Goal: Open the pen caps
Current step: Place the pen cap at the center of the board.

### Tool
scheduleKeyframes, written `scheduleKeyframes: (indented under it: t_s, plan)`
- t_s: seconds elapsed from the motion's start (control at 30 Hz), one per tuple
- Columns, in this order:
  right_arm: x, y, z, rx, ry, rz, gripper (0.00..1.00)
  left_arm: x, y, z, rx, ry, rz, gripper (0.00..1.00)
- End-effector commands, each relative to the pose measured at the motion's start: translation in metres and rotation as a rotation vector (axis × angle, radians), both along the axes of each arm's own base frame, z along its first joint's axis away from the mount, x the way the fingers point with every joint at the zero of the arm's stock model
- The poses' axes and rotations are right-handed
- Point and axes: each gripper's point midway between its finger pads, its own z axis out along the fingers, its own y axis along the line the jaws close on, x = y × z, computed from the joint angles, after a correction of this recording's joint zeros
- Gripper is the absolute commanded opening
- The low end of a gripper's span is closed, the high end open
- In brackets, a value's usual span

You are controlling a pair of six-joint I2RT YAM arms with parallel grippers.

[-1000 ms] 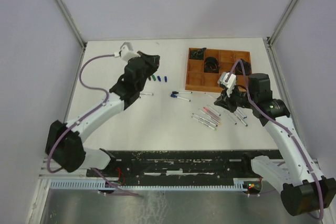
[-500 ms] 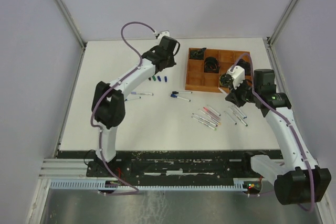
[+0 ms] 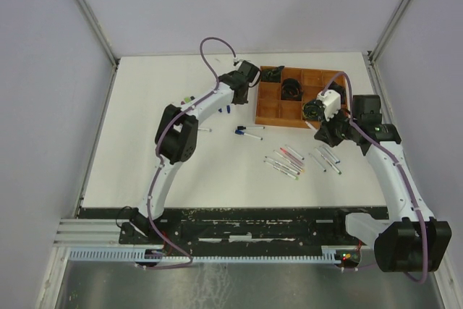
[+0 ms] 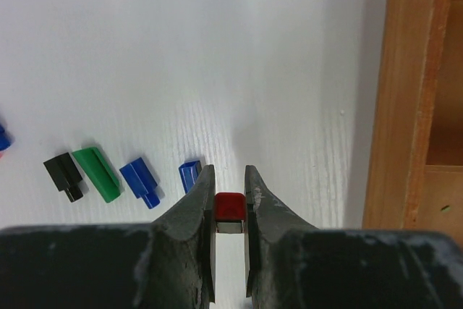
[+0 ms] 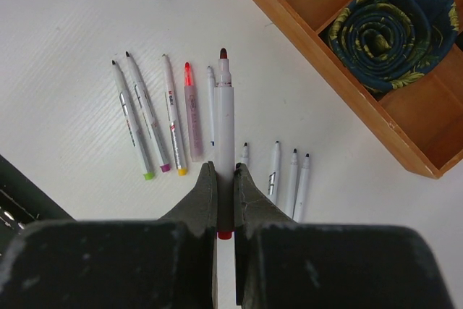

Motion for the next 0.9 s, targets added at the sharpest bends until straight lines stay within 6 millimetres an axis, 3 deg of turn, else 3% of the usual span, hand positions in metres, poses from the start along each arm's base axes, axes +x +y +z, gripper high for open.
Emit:
scheduleKeyframes:
  t_s: [0.0, 0.63, 0.73, 0.87]
  plan:
    - [0.006, 0.002, 0.014, 0.013, -0.043, 0.012, 0.02, 0.007, 0.001, 0.015, 0.023, -0.021, -0.031, 0.04]
    - [0.004, 0.004, 0.015, 0.019, -0.049, 0.026, 0.01, -0.006, 0.006, -0.019, 0.002, 0.082, -0.048, 0.16]
    - [0.004, 0.004, 0.014, 0.018, -0.048, 0.027, 0.02, -0.008, 0.007, -0.021, -0.007, 0.098, -0.056, 0.25]
    - [0.004, 0.004, 0.014, 0.018, -0.049, 0.027, 0.02, -0.008, 0.007, -0.023, -0.016, 0.107, -0.057, 0.29]
